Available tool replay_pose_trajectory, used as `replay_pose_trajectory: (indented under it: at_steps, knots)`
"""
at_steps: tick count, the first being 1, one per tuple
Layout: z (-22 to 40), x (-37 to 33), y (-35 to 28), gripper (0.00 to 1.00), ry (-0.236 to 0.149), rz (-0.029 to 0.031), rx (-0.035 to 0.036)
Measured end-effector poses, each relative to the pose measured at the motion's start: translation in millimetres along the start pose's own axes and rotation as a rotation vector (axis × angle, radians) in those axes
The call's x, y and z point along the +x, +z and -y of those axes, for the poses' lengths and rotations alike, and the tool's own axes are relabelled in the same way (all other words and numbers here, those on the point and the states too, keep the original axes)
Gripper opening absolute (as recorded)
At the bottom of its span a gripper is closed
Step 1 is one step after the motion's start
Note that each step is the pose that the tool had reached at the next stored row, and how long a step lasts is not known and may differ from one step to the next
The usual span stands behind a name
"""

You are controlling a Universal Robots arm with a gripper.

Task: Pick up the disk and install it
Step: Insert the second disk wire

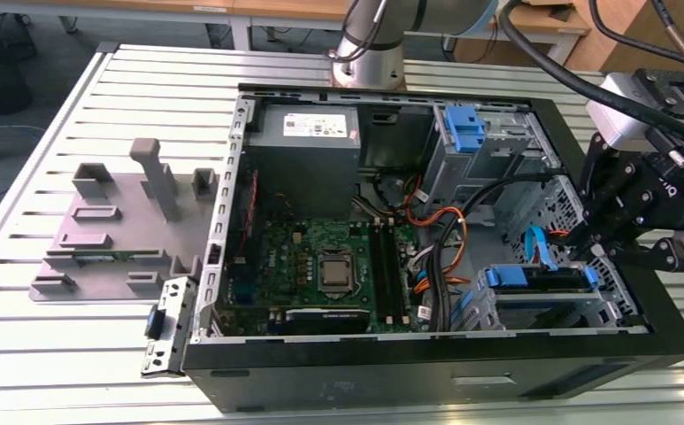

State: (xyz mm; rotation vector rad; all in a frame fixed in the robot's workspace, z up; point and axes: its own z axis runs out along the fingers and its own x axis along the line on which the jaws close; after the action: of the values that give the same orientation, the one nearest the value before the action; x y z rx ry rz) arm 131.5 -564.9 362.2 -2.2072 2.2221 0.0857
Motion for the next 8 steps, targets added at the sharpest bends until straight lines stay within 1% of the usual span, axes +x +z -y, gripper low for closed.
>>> replay_pose_trajectory:
  at_steps: [5, 8]
  knots:
    - [0.0, -0.1, -1.9, 0.24, 0.0, 0.0001, 0.0]
    - [-0.1, -0.1, -1.9, 0.24, 0.0, 0.0001, 0.0]
